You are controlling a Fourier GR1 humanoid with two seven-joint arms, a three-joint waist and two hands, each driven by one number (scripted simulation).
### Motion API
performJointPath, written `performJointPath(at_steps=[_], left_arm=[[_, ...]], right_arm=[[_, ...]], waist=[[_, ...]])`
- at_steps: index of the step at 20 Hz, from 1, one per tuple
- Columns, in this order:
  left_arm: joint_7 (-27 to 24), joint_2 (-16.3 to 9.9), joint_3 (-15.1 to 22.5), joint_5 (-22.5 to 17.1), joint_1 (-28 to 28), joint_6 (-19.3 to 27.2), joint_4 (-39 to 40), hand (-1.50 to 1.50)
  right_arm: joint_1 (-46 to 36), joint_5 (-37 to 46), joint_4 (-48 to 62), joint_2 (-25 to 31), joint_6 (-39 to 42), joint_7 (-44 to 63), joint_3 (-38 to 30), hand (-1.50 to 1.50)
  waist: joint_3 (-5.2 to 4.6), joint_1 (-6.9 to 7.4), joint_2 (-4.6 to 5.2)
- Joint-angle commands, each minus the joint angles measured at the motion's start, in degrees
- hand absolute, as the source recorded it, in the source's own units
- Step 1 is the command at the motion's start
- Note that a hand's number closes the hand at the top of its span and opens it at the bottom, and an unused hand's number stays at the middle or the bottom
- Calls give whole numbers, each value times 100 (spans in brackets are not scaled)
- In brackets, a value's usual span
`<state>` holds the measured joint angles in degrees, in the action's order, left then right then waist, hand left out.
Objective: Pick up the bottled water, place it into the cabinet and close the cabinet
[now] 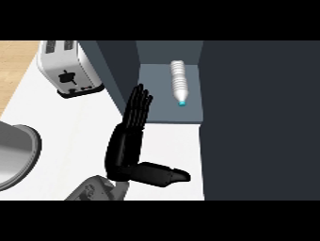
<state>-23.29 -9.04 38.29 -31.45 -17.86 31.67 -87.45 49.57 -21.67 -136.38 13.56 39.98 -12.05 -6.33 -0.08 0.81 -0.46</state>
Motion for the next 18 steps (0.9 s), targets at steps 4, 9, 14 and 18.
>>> performJointPath(at_steps=[4,9,14,18], left_arm=[[-187,-660,169,94,1192,-109,-1133,-150],[-350,-981,61,10,1718,-316,-1525,-150],[-509,-1214,112,94,2226,-306,-1905,-150],[-519,-1440,-322,-101,2276,-452,-1964,-150]], right_arm=[[234,533,-1272,162,140,623,821,150],[276,923,-1411,139,93,993,1684,150],[-100,1153,-1471,202,43,1144,2113,150],[-253,1513,-1632,85,-233,1590,2872,150]], waist=[[-6,-2,6],[-14,-55,13],[-19,-30,-9],[-32,-75,-7]])
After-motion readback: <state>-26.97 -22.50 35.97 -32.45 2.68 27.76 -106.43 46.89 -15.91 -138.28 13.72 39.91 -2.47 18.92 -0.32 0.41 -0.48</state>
